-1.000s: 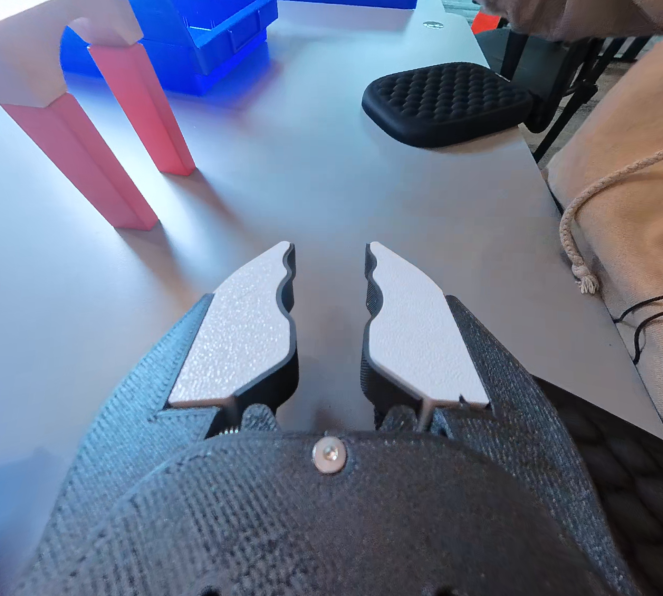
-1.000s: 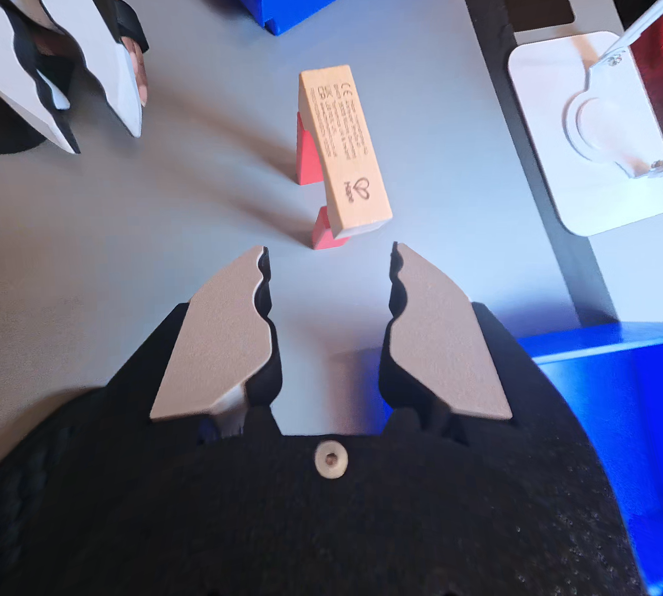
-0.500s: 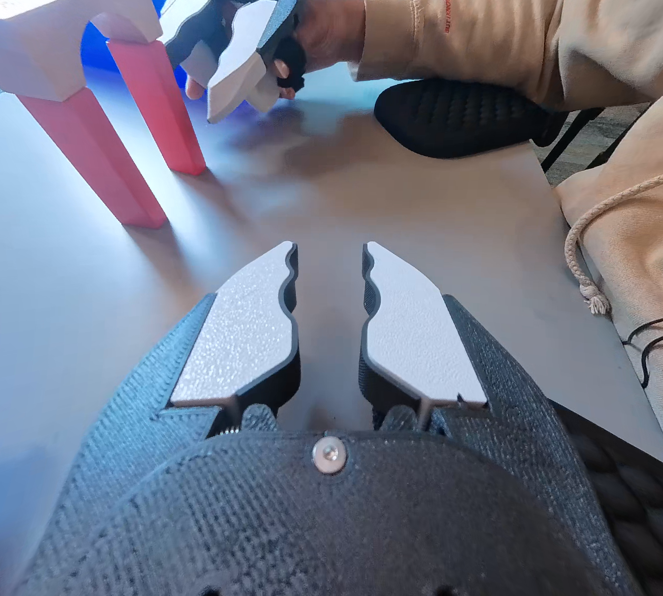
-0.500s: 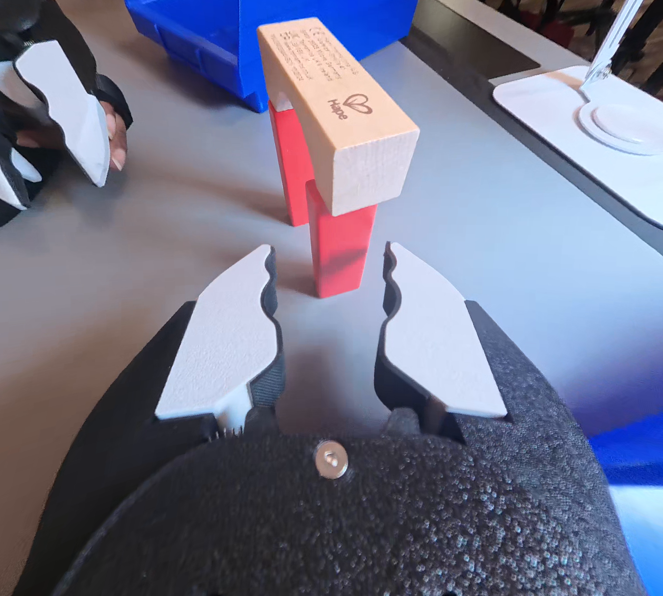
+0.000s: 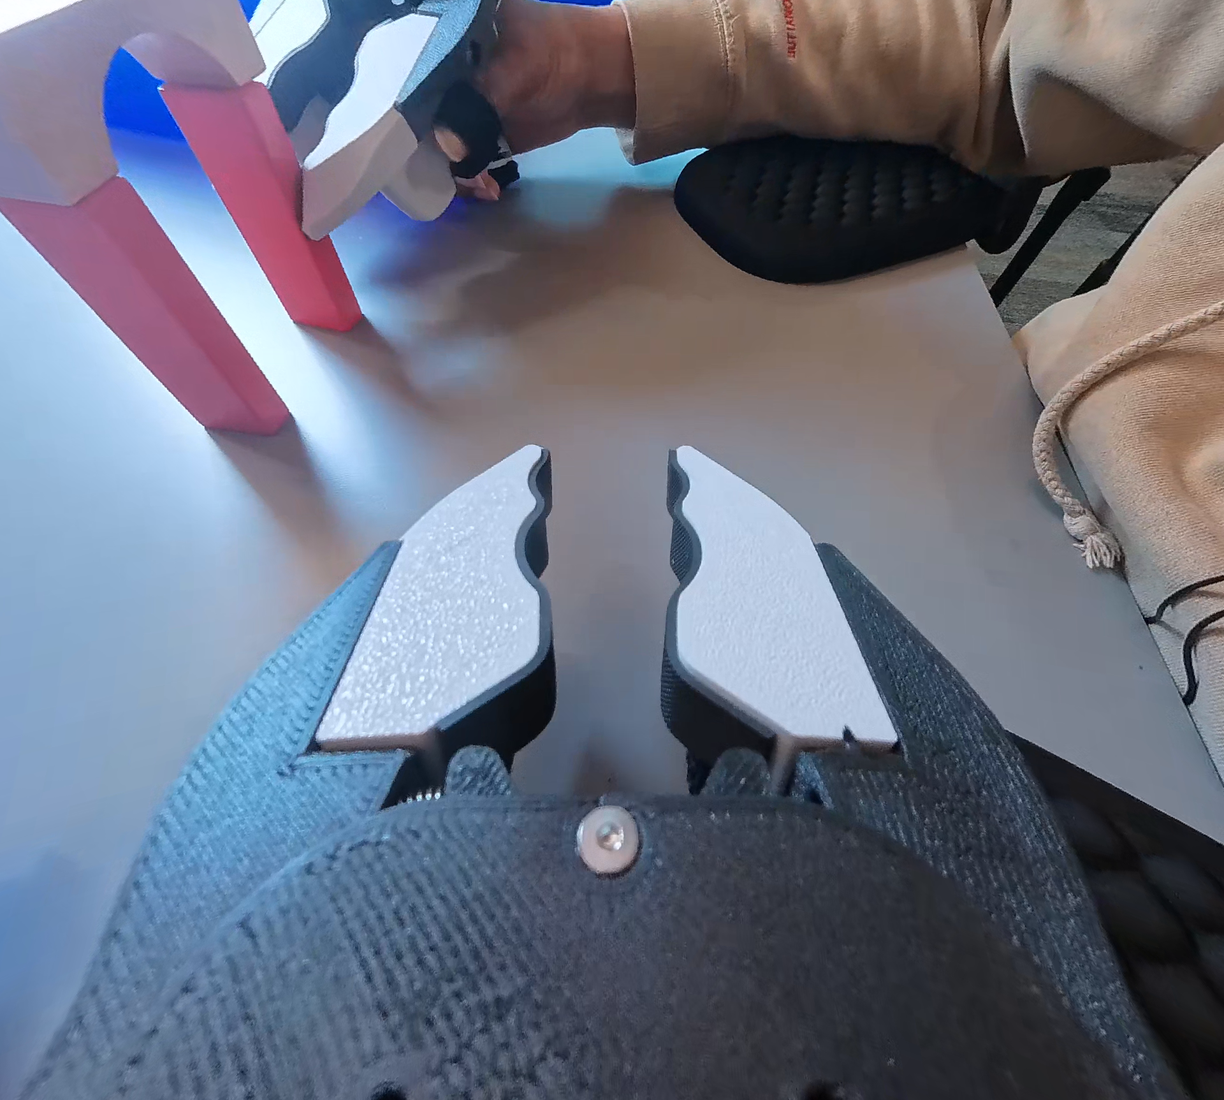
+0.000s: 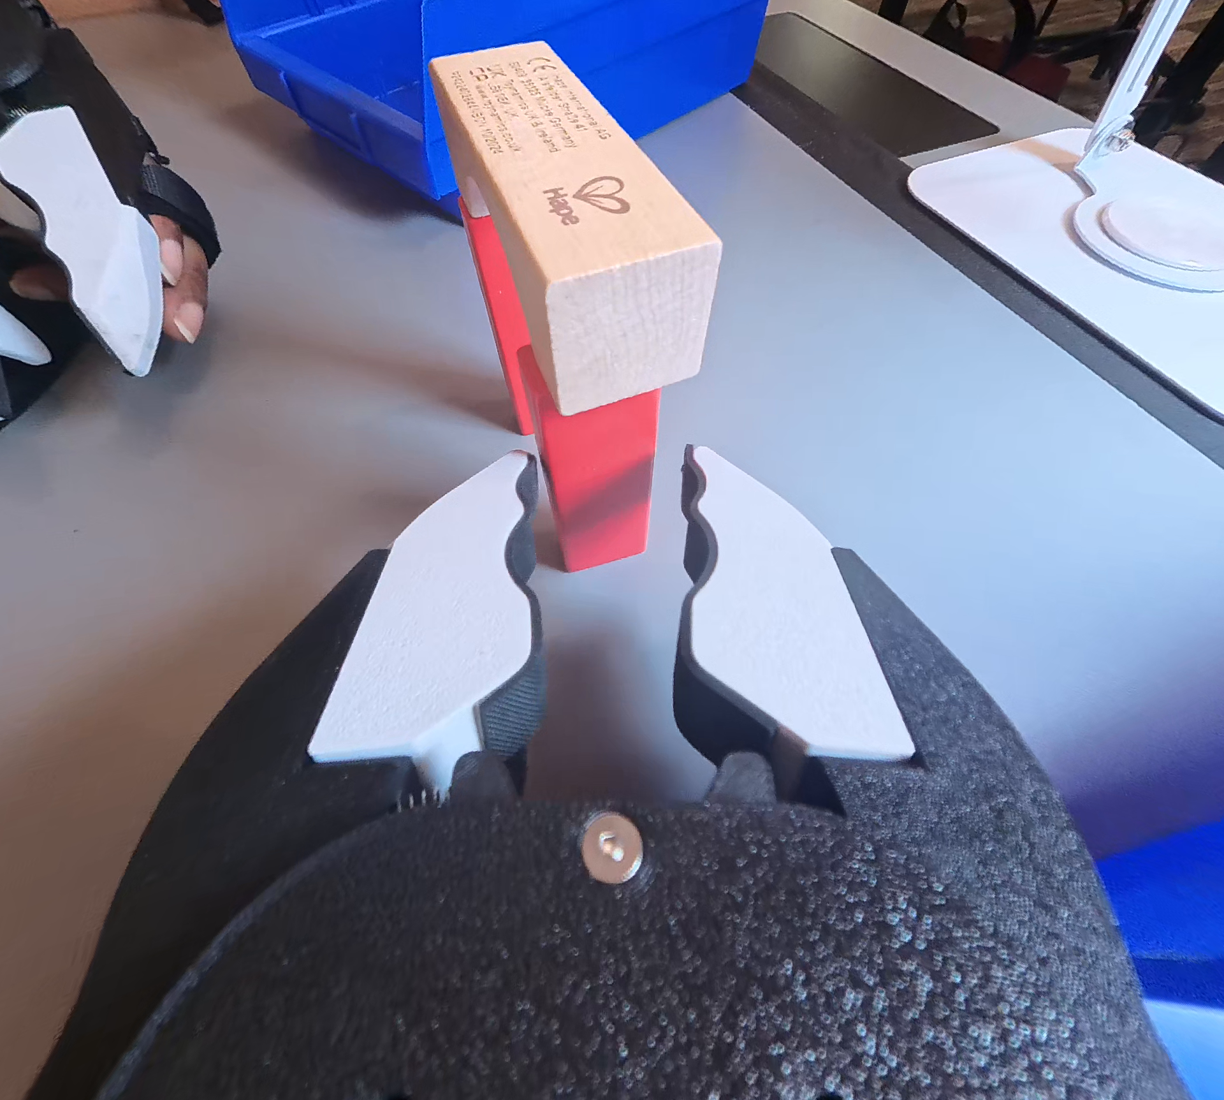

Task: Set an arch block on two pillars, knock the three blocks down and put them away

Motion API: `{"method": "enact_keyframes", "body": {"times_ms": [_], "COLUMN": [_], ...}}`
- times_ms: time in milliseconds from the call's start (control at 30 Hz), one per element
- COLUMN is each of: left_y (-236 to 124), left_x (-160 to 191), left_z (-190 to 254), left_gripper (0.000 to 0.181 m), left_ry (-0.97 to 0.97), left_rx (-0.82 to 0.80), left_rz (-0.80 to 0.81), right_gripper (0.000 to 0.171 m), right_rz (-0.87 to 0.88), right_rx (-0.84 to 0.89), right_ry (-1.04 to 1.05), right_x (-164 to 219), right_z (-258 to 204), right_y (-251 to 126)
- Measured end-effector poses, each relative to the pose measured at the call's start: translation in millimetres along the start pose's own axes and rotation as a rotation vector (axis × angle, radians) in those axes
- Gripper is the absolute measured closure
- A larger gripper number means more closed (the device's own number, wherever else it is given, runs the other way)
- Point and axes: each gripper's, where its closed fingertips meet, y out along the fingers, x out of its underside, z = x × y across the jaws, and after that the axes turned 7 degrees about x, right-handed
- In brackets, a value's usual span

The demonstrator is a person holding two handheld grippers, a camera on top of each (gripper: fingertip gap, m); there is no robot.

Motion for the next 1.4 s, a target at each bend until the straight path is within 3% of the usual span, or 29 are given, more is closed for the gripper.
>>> {"method": "enact_keyframes", "body": {"times_ms": [400,1167,1400], "left_y": [0.5,2.1,3.0], "left_x": [0.5,1.7,2.4], "left_z": [0.8,3.1,3.7], "left_gripper": [0.148,0.148,0.148], "left_ry": [0.006,0.025,0.027], "left_rx": [0.003,0.01,0.013], "left_rz": [-0.007,-0.022,-0.028], "right_gripper": [0.138,0.139,0.119], "right_rz": [-0.006,0.001,-0.011], "right_rx": [-0.016,-0.019,-0.037], "right_ry": [-0.003,-0.003,0.007], "right_x": [0.4,0.5,0.9], "right_z": [-1.3,-2.2,-5.1], "right_y": [-1.5,-5.8,-2.5]}}
